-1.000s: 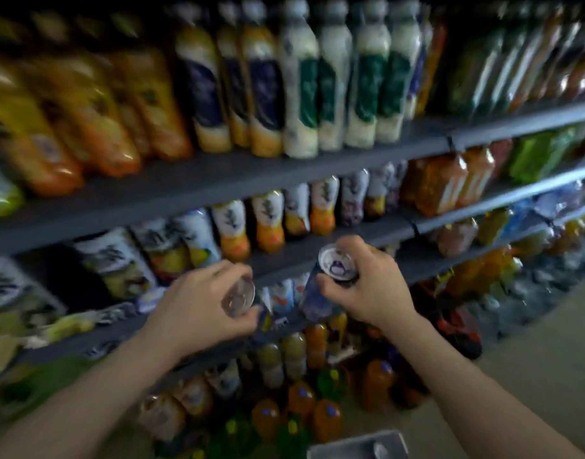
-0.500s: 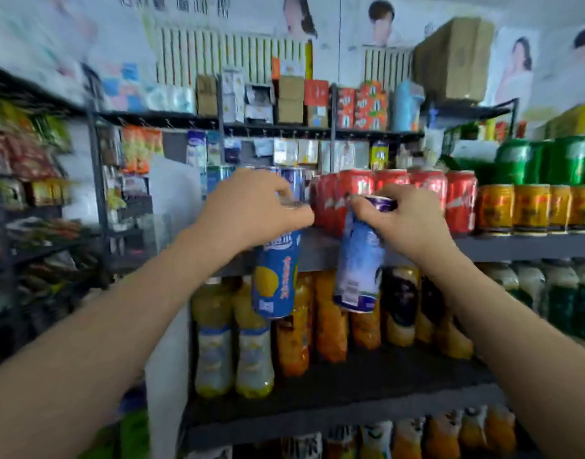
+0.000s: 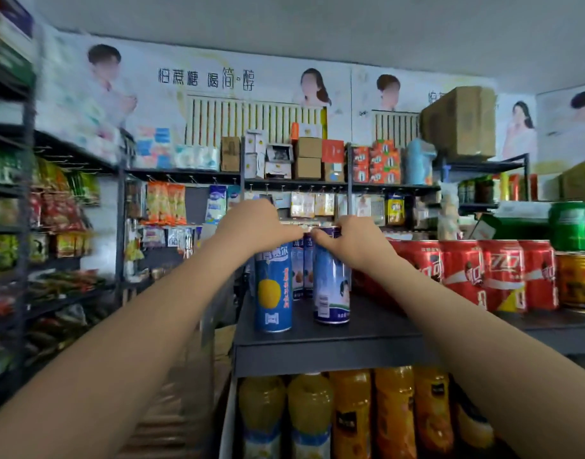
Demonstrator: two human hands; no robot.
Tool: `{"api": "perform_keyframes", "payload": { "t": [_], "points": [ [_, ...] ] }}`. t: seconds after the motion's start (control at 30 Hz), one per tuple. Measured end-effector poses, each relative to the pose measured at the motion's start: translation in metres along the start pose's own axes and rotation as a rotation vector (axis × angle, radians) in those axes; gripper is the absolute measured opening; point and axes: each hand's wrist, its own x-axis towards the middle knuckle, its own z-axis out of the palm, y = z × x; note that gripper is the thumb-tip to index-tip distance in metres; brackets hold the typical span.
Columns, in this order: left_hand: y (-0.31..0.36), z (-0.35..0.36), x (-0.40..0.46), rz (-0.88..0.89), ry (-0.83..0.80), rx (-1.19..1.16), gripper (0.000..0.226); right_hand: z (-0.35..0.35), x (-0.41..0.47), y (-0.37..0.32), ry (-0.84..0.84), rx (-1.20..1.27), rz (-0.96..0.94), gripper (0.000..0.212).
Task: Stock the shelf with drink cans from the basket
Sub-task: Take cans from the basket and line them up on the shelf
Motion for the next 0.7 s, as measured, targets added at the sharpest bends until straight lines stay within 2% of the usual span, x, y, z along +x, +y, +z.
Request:
{"api": "perform_keyframes", "payload": {
  "t": [0.2,0.3,0.4,0.47,0.6,0.7],
  "points": [
    [-0.027,0.018,0.014,0.013,0.011,0.085,0.05,0.031,0.019,-0.004,-0.058,-0.019,-0.022,0.056],
    [-0.04,0.028,0.02,0.096,-0.112,0.11,0.058,0.037,0.026,-0.004,-0.081,-0.031,-0.034,0.056],
    [-0.051,0.033,0.017,0.134,-0.229,0.053,0.078,0.047,0.03,0.0,-0.076,0.011,-0.049,0.049],
    [-0.053,0.036,0.015,0.145,-0.223,0.035,0.083,0.052,0.03,0.003,-0.081,0.052,-0.065,0.049],
    [-0.049,0.046,0.018,0.155,-0.189,0.082,0.082,0.054,0.03,0.004,-0.125,0.059,-0.098,0.061],
    [-0.047,0.054,0.02,0.156,-0.157,0.083,0.08,0.055,0.033,0.001,-0.136,0.066,-0.115,0.062]
  ]
}}
